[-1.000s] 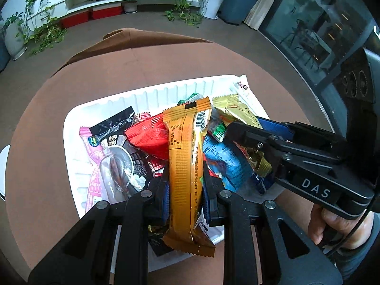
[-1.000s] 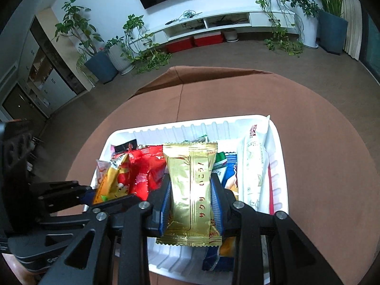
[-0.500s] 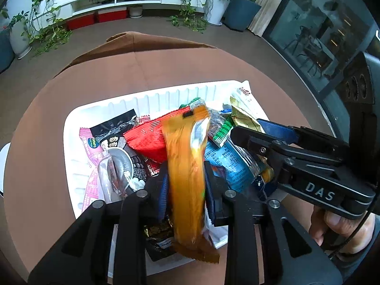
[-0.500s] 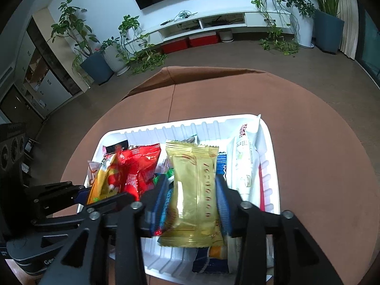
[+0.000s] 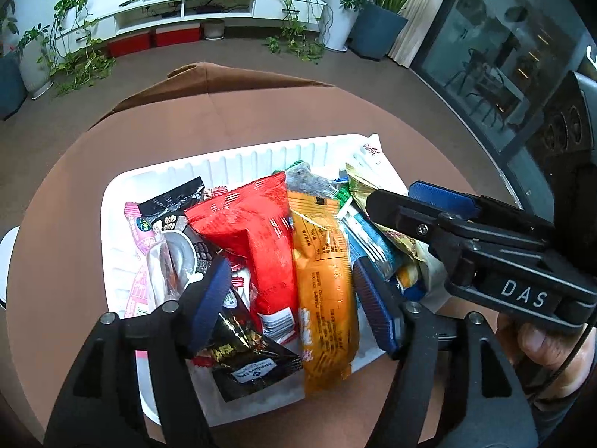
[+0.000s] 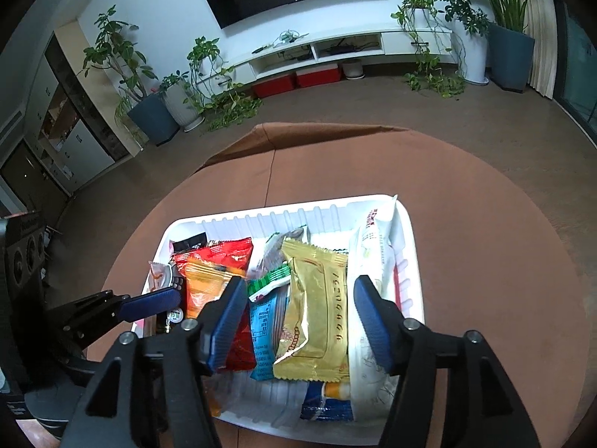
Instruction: Organize snacks
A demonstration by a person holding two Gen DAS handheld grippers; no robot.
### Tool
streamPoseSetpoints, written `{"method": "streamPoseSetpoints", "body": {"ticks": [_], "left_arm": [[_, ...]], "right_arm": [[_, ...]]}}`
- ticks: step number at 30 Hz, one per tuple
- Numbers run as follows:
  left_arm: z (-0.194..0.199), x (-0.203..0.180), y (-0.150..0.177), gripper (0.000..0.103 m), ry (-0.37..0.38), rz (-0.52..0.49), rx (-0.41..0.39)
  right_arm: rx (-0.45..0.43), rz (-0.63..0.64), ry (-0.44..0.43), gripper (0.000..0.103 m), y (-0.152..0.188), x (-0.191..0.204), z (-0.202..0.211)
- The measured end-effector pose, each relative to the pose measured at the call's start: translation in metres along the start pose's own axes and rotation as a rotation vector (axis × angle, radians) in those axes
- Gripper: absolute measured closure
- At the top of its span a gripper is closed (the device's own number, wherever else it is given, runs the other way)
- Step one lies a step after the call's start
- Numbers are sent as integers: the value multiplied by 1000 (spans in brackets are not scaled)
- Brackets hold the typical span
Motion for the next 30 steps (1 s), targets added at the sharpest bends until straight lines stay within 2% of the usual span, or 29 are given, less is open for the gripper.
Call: {"method": "streamPoseSetpoints", "body": {"ticks": [4, 7, 10, 12, 15, 19, 22, 24, 28, 30], "left_arm": [[2, -5, 2, 36, -3, -5, -10], [5, -6, 2, 29, -10, -1, -24], [8, -7, 1, 28, -23, -2, -43], [13, -8, 2, 22, -36, -4, -61], [26, -8, 4, 16, -79, -2, -97], [56, -9, 11, 4, -142, 17, -196], [95, -20, 23, 3, -214, 5, -315], [119, -31, 31, 3, -277, -3, -381], [177, -48, 55, 0, -411, 75, -518], [197, -53, 64, 0, -405, 114, -551]], "right_arm": [[-6, 4, 2, 38, 2, 0, 4], [-8, 2, 1, 37, 2, -1, 5], [-16, -1, 2, 36, 3, -2, 9], [-26, -4, -4, 35, 3, -4, 13], [-47, -15, -15, 30, 4, -6, 21], [-114, -42, -36, 18, 6, -9, 43], [-225, -56, -46, 9, 11, -13, 72], [-292, -54, -63, 8, 15, -13, 91], [-486, -6, -106, 0, 32, -4, 144], [-592, 32, -126, 0, 45, 5, 175]]}}
Point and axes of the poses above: each gripper's, at about its wrist camera, not at the fingertips, and z roughly against the way its jaws point, x to its left, y to its underside, the point moved 2 cm from there along -z, roughly the way its jaws point, and after that the axes turned 12 degrees about -z, right-handed, at the moved point
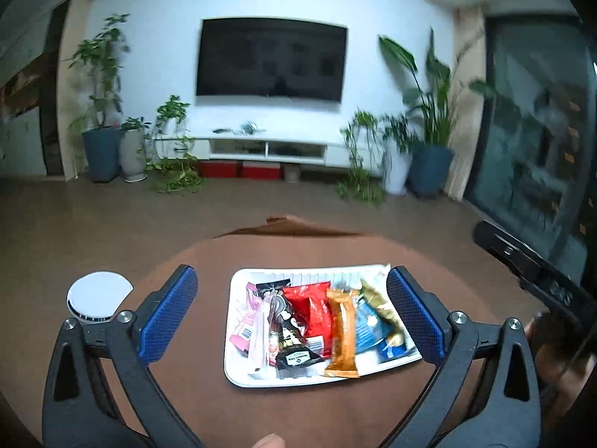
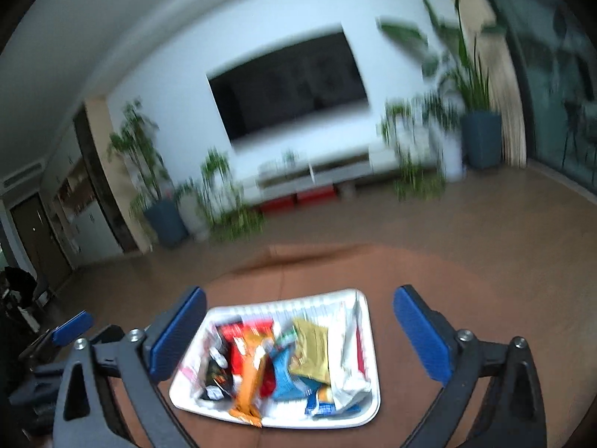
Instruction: Organize snacks
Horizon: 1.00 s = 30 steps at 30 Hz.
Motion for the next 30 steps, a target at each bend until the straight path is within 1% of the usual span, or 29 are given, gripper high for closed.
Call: {"method": "streamPoseSetpoints", "body": {"ticks": [2, 3, 4, 6, 7, 9, 12, 14, 15, 16, 19, 22, 24, 26, 30], "left_arm": [[18, 3, 1, 0, 35, 17, -11], [25, 3, 2, 0, 41, 22, -11], [33, 5, 5, 0, 43, 31, 6], [48, 8, 15, 0, 12, 48, 31], [54, 8, 18, 0, 0, 48, 36], [70, 6, 32, 0, -30, 43, 35], [83, 1, 48, 0, -25, 23, 70], [91, 1, 61, 0, -55, 23, 92], [94, 1, 66, 0, -64, 24, 104], [99, 0, 71, 0, -67, 17, 110], [115, -8, 86, 0, -95, -15, 106], [126, -10, 96, 0, -82, 4, 104], [130, -11, 101, 0, -79, 16, 117], [133, -11, 104, 0, -63, 25, 129], [137, -16, 107, 0, -61, 23, 138]], "right_arm": [[-72, 16, -28, 0, -6, 10, 26], [-102, 17, -36, 0, -7, 13, 37], [-131, 20, -38, 0, -10, 16, 49], [-177, 27, -17, 0, -12, 23, 72], [-192, 29, 0, 0, -11, 25, 82], [-216, 42, 2, 0, -8, 30, 98], [-200, 74, -14, 0, -1, 37, 121], [-183, 101, -23, 0, 10, 41, 135], [-162, 120, -20, 0, 15, 43, 140], [-124, 146, -1, 0, 24, 47, 143], [-47, 173, 47, 0, 44, 50, 150], [-3, 164, 63, 0, 62, 46, 155], [12, 165, 84, 0, 71, 44, 161], [21, 170, 92, 0, 80, 43, 167], [33, 167, 116, 0, 90, 40, 171]]}}
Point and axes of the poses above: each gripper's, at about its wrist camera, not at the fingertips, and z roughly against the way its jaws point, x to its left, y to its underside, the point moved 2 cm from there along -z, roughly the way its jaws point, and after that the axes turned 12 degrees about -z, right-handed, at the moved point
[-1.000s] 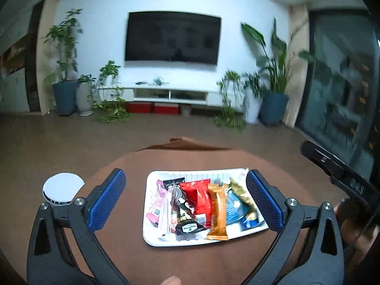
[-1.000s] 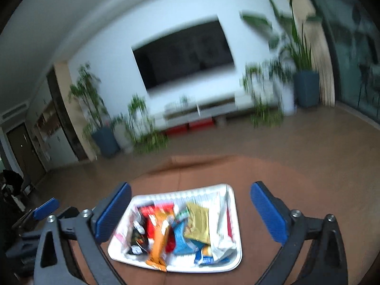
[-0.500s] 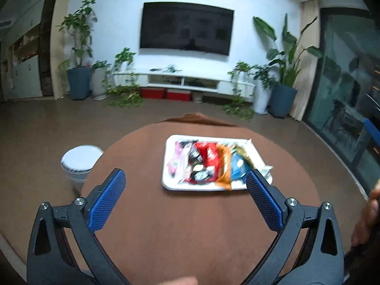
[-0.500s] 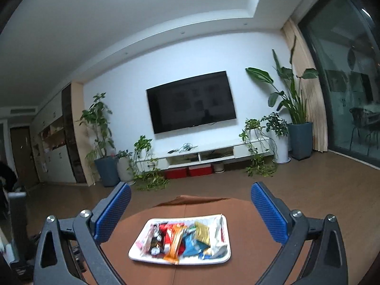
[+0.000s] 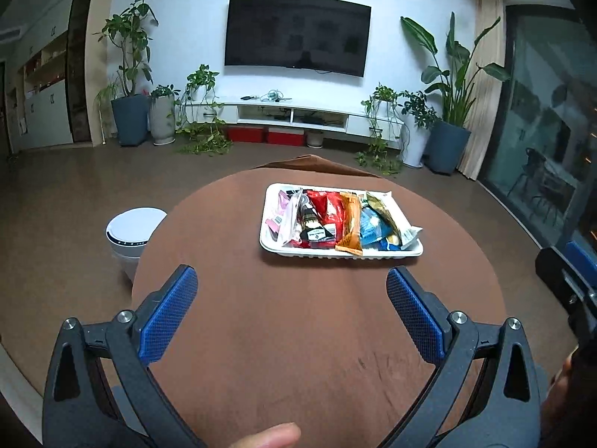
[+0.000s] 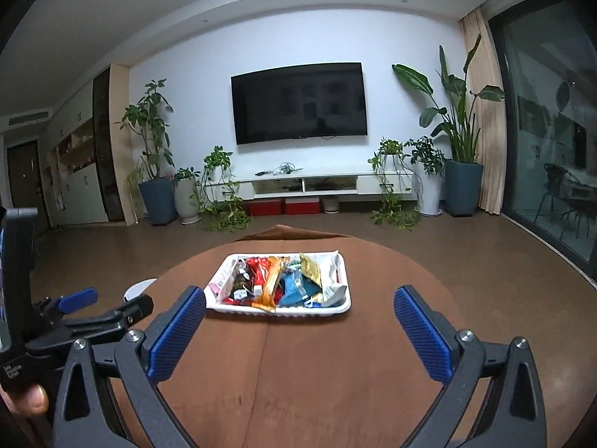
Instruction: Organize snacks
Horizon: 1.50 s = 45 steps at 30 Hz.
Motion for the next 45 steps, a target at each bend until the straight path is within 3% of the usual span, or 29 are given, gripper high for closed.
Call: {"method": "streamPoseSetpoints", "body": {"ticks": [45], "left_arm": [[-26, -13, 22, 0, 5, -49, 107]], "right_arm": [[87, 27, 7, 0, 31, 6, -6]]}}
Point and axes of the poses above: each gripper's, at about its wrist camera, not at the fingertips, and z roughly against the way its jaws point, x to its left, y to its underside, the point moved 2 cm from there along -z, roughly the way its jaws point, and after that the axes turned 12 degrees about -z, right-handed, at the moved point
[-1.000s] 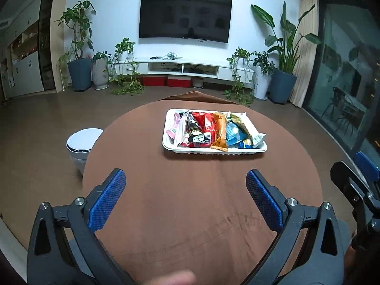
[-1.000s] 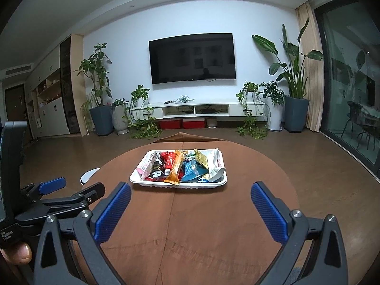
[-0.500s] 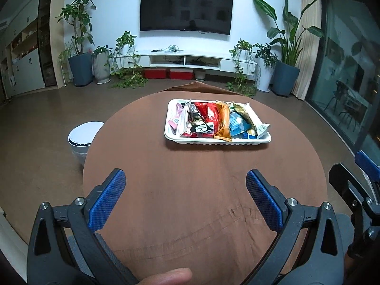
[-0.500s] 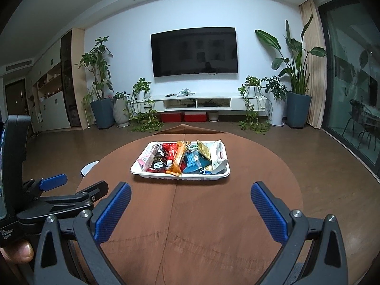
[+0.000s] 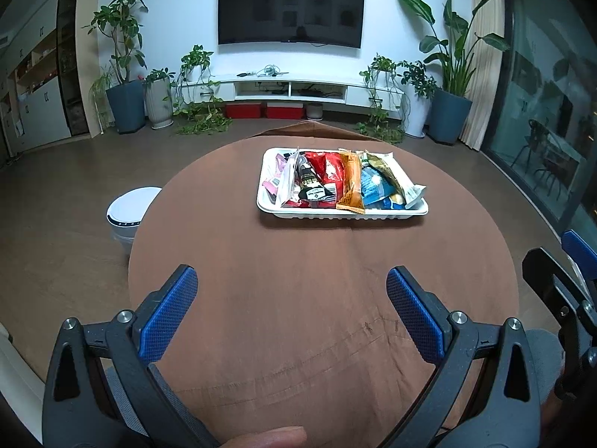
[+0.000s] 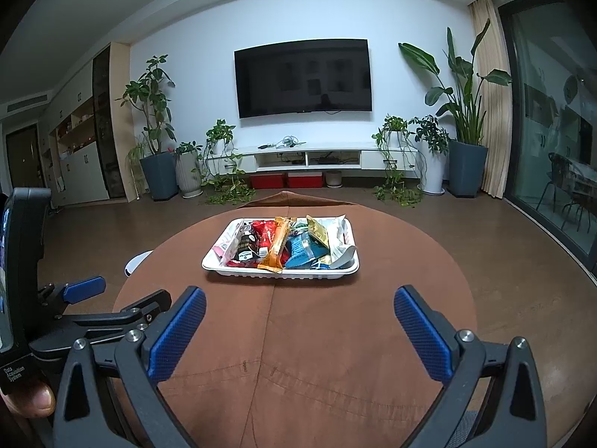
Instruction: Organize snacks
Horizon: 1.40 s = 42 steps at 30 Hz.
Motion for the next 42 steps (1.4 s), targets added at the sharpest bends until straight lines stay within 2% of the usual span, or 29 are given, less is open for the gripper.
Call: {"method": "streamPoseSetpoints", "body": {"ticks": [42], "left_arm": [[-9, -6, 6, 0, 0, -17, 11]], "right_arm": [[15, -9, 9, 0, 4, -5, -5]]}}
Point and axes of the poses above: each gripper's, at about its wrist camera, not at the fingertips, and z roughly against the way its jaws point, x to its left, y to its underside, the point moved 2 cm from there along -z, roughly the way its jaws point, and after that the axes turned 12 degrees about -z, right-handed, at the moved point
